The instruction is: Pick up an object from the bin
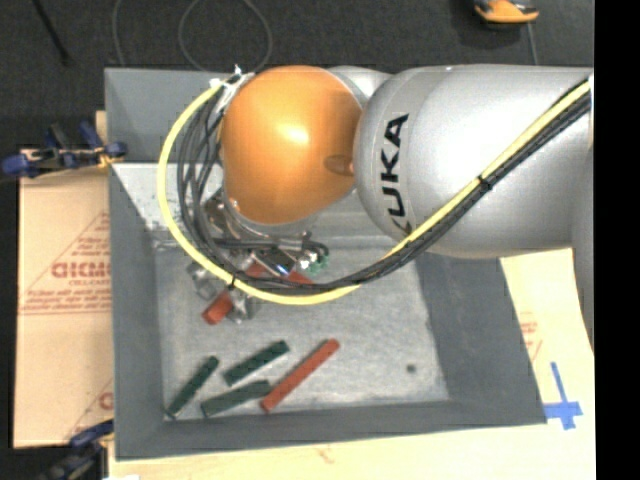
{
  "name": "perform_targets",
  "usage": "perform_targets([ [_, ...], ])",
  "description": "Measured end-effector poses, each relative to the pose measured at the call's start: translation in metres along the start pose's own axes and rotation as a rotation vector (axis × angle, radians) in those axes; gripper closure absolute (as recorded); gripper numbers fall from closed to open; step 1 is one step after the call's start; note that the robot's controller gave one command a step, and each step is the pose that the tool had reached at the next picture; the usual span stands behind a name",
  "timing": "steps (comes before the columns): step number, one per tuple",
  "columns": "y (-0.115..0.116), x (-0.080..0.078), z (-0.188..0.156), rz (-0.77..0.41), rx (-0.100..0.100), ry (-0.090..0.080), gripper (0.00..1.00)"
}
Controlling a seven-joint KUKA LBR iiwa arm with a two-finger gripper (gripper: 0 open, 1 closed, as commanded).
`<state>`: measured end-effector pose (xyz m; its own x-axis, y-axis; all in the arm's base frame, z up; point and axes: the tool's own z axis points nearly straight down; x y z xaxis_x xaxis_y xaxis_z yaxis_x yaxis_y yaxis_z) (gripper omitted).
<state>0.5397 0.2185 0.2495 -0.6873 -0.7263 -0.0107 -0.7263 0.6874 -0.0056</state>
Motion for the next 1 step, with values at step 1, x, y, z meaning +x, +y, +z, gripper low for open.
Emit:
perform_targets([
  [1,-0.0054,-0.0041,-0.0002,-0.268,-0.004,0.004,1.00],
])
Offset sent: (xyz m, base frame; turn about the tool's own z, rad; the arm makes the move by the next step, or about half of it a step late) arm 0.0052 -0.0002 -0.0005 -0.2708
